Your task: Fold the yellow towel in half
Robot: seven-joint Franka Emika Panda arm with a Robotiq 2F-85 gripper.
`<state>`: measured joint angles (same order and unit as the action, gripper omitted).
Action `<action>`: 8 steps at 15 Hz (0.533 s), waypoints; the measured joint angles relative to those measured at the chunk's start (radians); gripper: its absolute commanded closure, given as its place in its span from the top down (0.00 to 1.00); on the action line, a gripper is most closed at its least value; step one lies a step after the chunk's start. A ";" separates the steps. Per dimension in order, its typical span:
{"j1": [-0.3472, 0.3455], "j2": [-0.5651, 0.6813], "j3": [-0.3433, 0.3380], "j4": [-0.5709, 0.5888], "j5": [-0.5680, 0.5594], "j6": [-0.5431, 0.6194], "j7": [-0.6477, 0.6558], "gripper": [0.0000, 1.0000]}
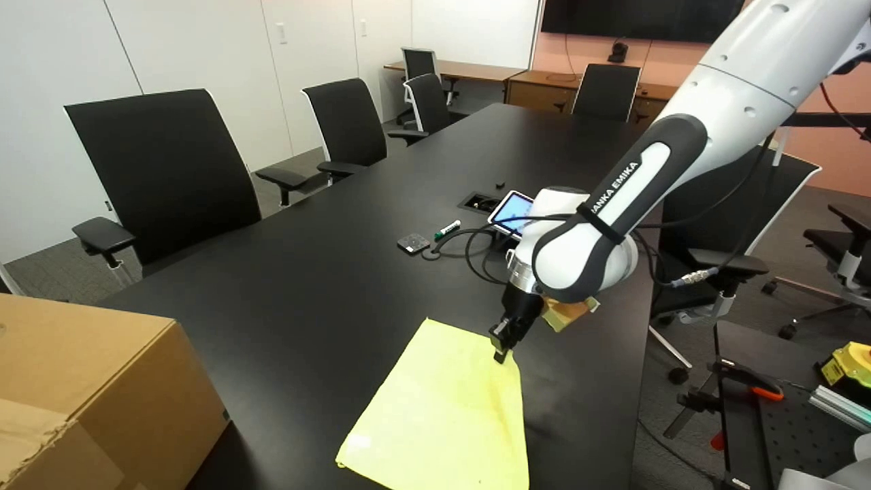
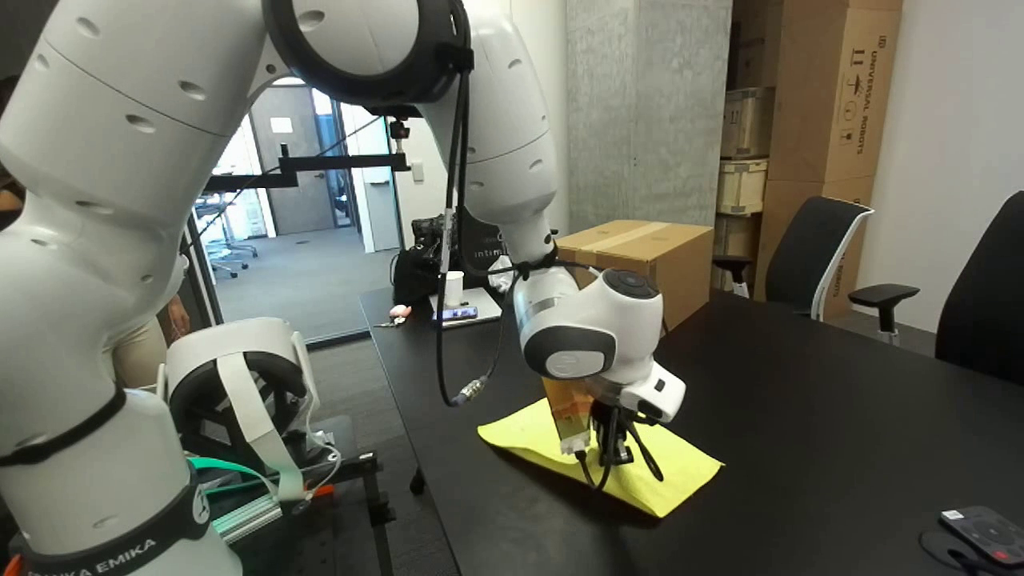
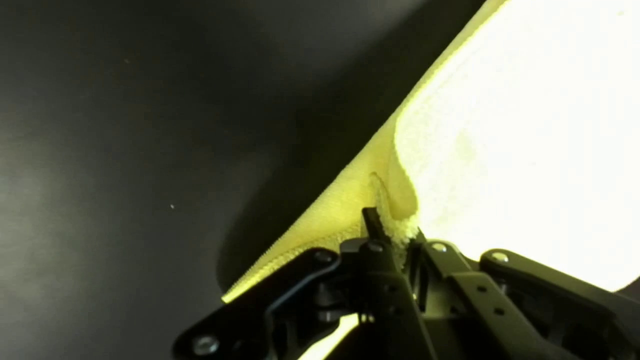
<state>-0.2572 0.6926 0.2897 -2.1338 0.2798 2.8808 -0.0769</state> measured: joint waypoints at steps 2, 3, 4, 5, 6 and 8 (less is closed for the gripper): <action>-0.006 0.017 0.011 0.053 0.040 -0.009 0.005 0.12; -0.006 0.028 0.014 0.080 0.054 -0.012 0.009 0.12; -0.004 0.039 0.015 0.108 0.059 -0.016 0.014 0.13; 0.001 0.051 0.015 0.136 0.059 -0.023 0.020 0.13; 0.008 0.064 0.014 0.165 0.059 -0.030 0.026 0.12; 0.031 0.096 0.006 0.223 0.059 -0.047 0.036 0.12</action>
<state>-0.2265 0.7883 0.2960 -1.9104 0.3391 2.8333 -0.0408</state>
